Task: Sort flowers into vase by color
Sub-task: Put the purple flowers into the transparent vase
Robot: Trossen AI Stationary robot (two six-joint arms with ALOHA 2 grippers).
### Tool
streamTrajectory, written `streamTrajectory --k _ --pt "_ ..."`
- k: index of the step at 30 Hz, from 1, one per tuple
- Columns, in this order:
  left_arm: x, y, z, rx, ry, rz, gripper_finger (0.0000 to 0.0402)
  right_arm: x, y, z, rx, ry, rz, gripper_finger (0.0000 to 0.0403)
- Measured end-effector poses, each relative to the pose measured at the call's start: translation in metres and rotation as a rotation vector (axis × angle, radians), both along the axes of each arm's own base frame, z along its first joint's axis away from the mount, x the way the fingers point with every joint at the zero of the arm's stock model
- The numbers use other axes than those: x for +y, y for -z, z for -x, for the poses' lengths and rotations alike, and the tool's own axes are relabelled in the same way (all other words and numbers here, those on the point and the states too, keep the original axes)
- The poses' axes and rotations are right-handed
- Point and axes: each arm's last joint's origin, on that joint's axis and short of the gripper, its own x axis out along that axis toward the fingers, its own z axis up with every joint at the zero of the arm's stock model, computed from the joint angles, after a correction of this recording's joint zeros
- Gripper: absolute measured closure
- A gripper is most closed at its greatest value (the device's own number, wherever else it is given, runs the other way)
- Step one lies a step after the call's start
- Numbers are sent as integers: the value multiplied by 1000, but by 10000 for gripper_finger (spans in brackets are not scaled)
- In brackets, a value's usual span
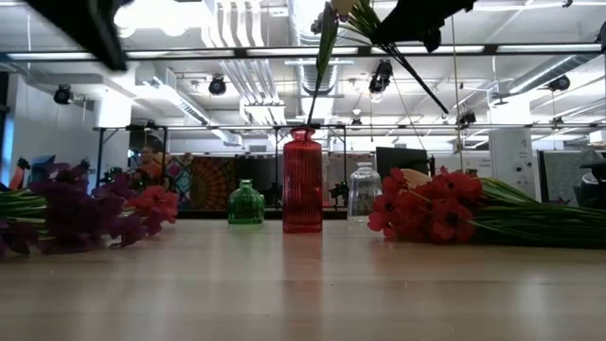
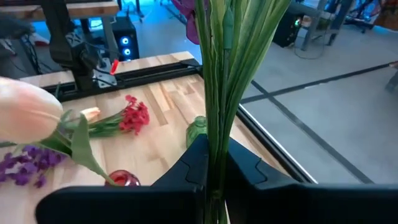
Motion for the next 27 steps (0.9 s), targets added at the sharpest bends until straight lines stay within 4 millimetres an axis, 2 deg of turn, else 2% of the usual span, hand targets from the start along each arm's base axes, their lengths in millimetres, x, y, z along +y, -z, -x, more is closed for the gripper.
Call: streamTrajectory --k 7,11,19,27 --pt "16 59 20 140 -189 40 368 -6 -3 8 -64 -20 10 383" --pt "26 82 24 140 -254 34 398 -6 -5 7 -86 -58 3 383" --pt "30 103 21 150 -256 154 400 -6 -5 6 -90 -60 2 383" --pt "29 121 20 76 -241 227 401 -6 -4 6 -85 -64 -1 383"
